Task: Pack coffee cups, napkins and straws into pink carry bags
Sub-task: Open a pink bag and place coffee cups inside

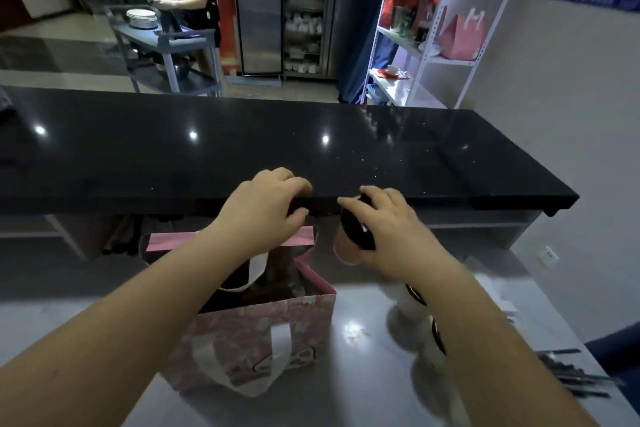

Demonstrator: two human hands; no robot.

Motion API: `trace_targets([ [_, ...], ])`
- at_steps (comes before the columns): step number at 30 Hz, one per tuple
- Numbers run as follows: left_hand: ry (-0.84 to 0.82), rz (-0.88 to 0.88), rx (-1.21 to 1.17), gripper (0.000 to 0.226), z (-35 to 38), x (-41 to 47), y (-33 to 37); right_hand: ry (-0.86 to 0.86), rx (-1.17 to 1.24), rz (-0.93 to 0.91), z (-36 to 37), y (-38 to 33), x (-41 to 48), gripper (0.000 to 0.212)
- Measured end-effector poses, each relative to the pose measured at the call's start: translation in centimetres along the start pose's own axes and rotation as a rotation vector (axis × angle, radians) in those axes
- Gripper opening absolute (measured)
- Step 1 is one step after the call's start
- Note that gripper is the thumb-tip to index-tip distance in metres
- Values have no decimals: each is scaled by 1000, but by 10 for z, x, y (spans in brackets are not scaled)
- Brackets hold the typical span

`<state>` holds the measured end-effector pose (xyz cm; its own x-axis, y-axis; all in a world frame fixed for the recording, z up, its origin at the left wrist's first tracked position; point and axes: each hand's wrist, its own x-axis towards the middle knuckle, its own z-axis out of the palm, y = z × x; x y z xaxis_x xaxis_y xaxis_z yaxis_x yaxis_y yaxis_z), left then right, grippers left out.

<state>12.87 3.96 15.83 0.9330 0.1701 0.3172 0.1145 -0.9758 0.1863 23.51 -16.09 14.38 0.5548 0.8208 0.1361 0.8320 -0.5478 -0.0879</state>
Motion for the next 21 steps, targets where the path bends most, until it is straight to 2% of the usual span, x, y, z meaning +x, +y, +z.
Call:
trace_targets([
  [7, -65, -172, -77, 24, -21, -54, -36, 156, 45, -64, -64, -52, 20, 83],
  [10, -188, -278, -199, 17, -19, -79, -47, 152, 143, -113, -64, -78, 23, 85],
  [13, -332, -293, -235, 19, -14, -95, -54, 94, 222, -164, -51, -101, 19, 84],
  [16, -336, -211, -313, 39, -8, -100, -54, 47, 192, -195, -28, -118, 11, 81],
  [19, -348, -178, -280, 92, -1, -103, -56, -43, 62, -199, 3, -126, 4, 79],
  [21, -375, -144, -169, 115, 4, -108, -58, -124, -37, -187, 21, -123, -2, 80],
])
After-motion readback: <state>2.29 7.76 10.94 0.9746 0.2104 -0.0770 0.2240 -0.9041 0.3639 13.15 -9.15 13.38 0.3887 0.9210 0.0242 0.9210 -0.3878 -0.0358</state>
